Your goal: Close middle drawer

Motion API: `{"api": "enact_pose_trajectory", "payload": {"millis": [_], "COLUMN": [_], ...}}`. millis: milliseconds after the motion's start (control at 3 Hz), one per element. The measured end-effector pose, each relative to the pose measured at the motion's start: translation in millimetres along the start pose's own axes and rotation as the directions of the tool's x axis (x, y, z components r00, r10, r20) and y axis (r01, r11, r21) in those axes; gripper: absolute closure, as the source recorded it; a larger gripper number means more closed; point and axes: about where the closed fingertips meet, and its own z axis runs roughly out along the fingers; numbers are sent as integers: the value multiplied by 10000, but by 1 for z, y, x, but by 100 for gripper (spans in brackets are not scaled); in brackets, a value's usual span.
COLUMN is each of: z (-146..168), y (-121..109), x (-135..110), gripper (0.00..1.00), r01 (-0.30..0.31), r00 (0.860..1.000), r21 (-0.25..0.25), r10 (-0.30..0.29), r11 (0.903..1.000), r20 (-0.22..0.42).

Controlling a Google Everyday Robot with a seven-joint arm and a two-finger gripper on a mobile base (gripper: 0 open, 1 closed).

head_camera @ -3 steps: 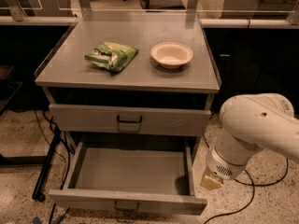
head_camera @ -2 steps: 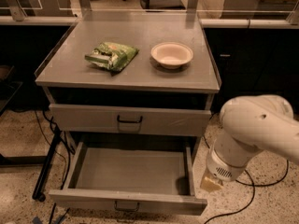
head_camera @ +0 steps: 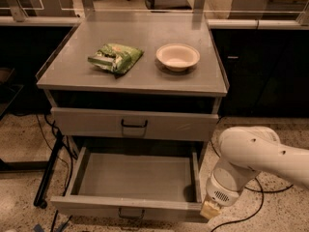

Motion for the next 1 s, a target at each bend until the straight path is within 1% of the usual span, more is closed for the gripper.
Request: {"api": "enact_pose_trajectory", "payload": {"millis": [333,667,1000], "z": [32,32,63], "y": [-3,-3,-2], "x": [1,1,10], "gripper": [100,100,100], "r01": [-256,-256,-543], "r00": [9996,9996,9976], "r21": [-432,-432,-690], "r10": [251,250,511], "r11": [9987,9987,9961], "r20": [-124,-125,-473]}}
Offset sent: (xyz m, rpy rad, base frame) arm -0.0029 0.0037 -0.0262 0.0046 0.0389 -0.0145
